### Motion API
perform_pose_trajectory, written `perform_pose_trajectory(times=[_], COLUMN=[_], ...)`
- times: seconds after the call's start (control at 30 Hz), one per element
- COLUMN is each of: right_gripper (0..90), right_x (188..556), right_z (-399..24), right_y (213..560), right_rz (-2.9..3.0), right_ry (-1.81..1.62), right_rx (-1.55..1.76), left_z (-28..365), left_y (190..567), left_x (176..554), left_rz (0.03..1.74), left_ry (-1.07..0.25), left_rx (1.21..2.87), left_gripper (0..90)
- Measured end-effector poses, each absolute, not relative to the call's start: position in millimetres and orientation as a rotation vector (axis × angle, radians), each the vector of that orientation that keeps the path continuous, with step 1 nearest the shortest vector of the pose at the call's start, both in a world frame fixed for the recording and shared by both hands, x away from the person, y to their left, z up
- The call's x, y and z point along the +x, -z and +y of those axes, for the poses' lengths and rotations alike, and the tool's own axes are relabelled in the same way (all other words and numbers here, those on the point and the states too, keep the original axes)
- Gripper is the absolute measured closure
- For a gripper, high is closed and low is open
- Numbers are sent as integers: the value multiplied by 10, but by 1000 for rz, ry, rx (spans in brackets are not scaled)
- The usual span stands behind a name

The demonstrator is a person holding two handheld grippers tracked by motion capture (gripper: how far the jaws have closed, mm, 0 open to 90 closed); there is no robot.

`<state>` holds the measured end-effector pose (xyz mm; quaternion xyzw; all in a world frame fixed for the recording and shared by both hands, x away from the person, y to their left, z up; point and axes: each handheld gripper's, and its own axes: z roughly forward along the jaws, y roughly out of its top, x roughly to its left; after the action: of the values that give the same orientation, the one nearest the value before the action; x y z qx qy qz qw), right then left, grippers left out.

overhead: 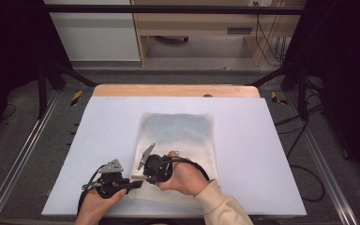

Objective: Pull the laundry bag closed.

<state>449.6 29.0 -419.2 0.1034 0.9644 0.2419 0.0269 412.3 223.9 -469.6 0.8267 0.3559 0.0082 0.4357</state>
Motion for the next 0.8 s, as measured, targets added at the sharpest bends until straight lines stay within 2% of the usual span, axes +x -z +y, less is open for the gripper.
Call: perform_pose_trajectory(times=[0.8], right_gripper=[824], right_x=[4501], right_z=[133], right_y=[4249], right_rz=[2990], right_ry=[-757], right_rx=[362], left_z=[2200], left_y=[4682], left_x=[4093], left_rz=[869], left_ry=[-32], left_rx=[2075], left_gripper=[845])
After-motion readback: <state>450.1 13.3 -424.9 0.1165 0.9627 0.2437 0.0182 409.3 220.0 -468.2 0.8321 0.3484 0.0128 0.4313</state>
